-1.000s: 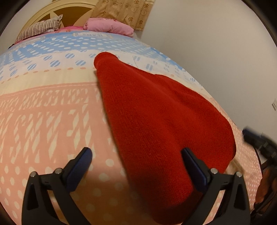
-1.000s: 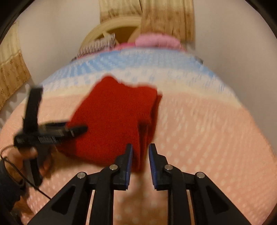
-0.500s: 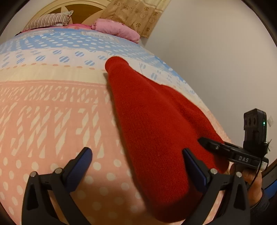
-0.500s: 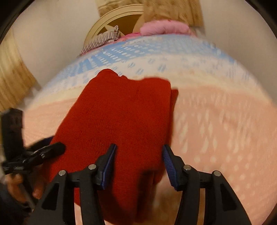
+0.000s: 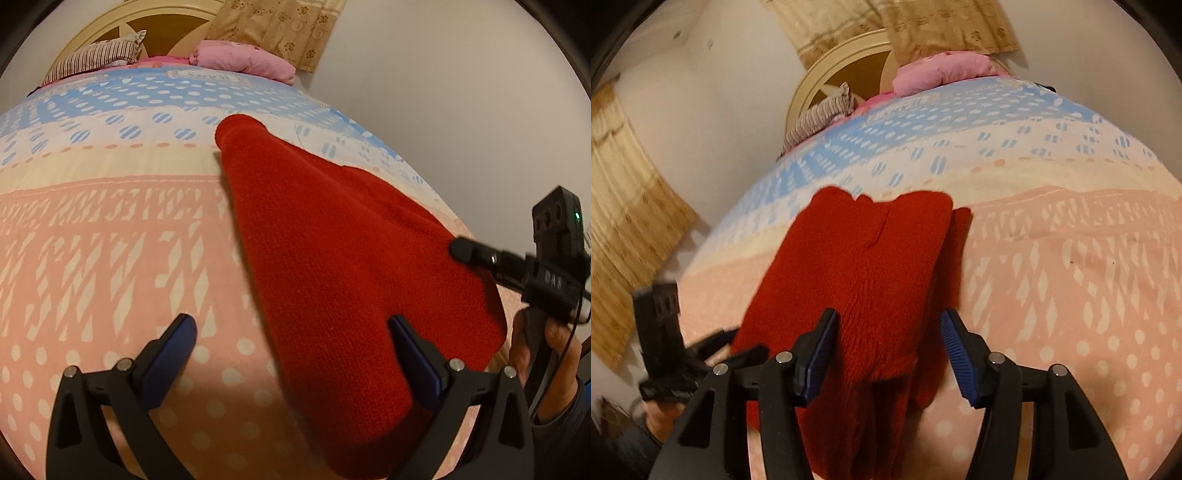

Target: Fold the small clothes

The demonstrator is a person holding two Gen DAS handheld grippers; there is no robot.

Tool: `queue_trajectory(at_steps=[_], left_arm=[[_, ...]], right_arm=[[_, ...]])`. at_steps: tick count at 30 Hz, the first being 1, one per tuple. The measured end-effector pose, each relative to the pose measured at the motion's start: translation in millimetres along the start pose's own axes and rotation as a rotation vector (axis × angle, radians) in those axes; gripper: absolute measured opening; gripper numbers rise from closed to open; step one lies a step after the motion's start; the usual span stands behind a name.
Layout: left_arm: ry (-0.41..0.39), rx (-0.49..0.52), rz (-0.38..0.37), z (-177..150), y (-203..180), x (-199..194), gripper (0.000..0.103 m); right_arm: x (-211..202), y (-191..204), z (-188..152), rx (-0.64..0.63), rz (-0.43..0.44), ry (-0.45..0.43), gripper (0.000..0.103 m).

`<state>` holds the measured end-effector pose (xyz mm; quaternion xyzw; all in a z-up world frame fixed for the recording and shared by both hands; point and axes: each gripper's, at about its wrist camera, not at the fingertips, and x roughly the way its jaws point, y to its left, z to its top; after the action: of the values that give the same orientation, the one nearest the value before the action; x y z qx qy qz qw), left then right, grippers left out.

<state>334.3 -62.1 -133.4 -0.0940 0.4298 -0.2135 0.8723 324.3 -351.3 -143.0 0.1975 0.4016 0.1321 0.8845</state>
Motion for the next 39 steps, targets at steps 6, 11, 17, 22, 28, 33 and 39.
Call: queue_trajectory(at_steps=[6, 11, 17, 22, 28, 33, 39], left_arm=[[0.000, 0.004, 0.005, -0.9, -2.4, 0.6, 0.103], [0.001, 0.005, 0.005, -0.7, -3.2, 1.9, 0.103], [0.005, 0.011, 0.004, -0.5, -3.8, 3.7, 0.103], [0.006, 0.012, 0.003, -0.4, -4.3, 4.2, 0.103], [0.010, 0.024, -0.001, -0.7, -6.3, 4.8, 0.103], [0.015, 0.034, -0.016, -0.7, -8.8, 5.3, 0.103], [0.026, 0.068, -0.093, -0.6, -18.9, 1.7, 0.071]], right_arm=[[14.1, -22.3, 20.0, 0.132, 0.019, -0.012, 0.061], [38.8, -50.0, 32.2, 0.243, 0.001, 0.026, 0.062], [60.3, -55.0, 49.4, 0.249, 0.020, 0.028, 0.062], [73.2, -53.3, 56.8, 0.224, 0.039, 0.027, 0.062], [76.0, -51.4, 54.1, 0.194, 0.096, 0.030, 0.062], [83.6, -46.0, 50.4, 0.165, 0.113, 0.059, 0.040], [83.4, -39.0, 48.7, 0.134, 0.089, 0.055, 0.031]])
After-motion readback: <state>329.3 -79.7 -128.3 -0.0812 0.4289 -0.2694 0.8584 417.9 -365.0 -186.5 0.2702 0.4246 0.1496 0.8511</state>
